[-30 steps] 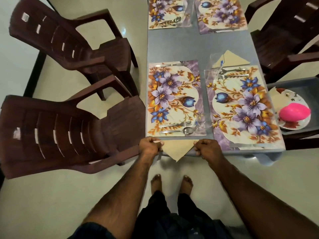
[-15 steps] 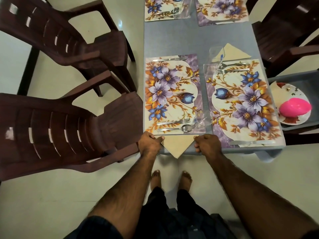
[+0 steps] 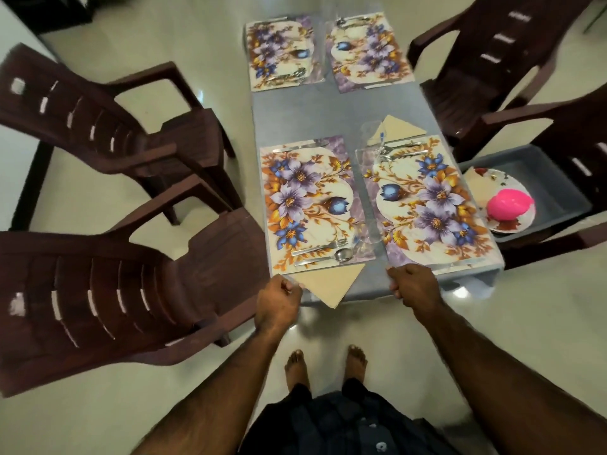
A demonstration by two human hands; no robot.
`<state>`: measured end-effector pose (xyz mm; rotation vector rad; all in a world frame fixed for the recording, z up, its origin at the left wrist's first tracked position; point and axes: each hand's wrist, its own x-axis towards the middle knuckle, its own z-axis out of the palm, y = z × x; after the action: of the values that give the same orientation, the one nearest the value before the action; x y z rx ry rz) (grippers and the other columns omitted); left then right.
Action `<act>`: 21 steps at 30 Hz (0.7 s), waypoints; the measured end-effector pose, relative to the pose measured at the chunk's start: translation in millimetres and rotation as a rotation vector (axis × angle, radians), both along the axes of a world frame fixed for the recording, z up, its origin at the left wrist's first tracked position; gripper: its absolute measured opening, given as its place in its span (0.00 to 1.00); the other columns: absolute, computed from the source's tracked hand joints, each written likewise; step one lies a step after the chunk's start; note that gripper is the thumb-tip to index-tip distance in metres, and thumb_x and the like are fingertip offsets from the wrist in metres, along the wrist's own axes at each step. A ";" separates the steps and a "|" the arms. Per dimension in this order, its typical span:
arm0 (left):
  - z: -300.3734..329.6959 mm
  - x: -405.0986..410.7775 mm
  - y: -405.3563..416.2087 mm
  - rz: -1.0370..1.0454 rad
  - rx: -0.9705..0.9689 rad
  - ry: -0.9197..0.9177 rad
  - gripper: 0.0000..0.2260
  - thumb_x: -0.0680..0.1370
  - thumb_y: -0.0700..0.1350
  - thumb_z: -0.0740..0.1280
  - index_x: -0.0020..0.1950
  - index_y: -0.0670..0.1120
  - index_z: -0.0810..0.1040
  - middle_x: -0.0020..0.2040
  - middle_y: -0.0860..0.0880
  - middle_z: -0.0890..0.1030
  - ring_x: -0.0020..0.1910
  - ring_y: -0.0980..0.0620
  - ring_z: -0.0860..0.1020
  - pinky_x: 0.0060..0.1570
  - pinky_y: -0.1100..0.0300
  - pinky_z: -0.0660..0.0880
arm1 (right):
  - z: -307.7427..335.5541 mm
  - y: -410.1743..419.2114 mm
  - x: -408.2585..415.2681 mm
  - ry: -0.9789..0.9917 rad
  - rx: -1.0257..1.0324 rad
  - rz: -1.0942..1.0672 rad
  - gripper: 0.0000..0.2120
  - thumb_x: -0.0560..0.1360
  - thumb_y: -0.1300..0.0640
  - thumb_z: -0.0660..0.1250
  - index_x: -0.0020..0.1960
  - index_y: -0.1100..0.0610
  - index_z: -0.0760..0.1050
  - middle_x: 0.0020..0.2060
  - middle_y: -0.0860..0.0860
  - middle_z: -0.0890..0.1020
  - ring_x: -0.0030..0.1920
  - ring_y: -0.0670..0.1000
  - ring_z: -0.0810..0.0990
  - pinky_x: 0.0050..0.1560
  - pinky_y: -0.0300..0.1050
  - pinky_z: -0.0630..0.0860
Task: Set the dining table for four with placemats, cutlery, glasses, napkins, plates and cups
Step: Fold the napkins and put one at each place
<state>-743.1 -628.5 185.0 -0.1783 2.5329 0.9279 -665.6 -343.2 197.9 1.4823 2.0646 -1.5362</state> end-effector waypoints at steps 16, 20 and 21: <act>-27.8 96.7 309.8 -0.829 -0.006 -0.208 0.14 0.72 0.62 0.75 0.43 0.53 0.81 0.38 0.54 0.84 0.38 0.52 0.84 0.46 0.50 0.83 | -57.2 202.8 219.2 -0.114 -0.183 0.027 0.16 0.77 0.49 0.73 0.49 0.64 0.81 0.38 0.54 0.86 0.34 0.51 0.82 0.32 0.40 0.72; -29.3 126.7 394.5 -0.986 -0.058 -0.272 0.12 0.74 0.60 0.74 0.45 0.53 0.80 0.40 0.53 0.85 0.39 0.52 0.84 0.46 0.47 0.84 | -60.5 273.8 274.2 -0.148 -0.124 0.140 0.12 0.74 0.43 0.74 0.47 0.52 0.83 0.47 0.49 0.85 0.48 0.50 0.84 0.50 0.44 0.80; -24.0 134.5 422.2 -1.026 -0.060 -0.271 0.12 0.74 0.60 0.74 0.44 0.53 0.79 0.40 0.53 0.84 0.39 0.52 0.84 0.46 0.48 0.84 | -56.5 294.7 289.1 -0.157 -0.090 0.116 0.12 0.74 0.43 0.74 0.46 0.51 0.82 0.46 0.48 0.85 0.47 0.50 0.84 0.52 0.45 0.81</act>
<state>-608.5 -206.2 161.0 0.8397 1.9658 0.3635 -376.4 -48.5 141.3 1.3786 1.9300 -1.4026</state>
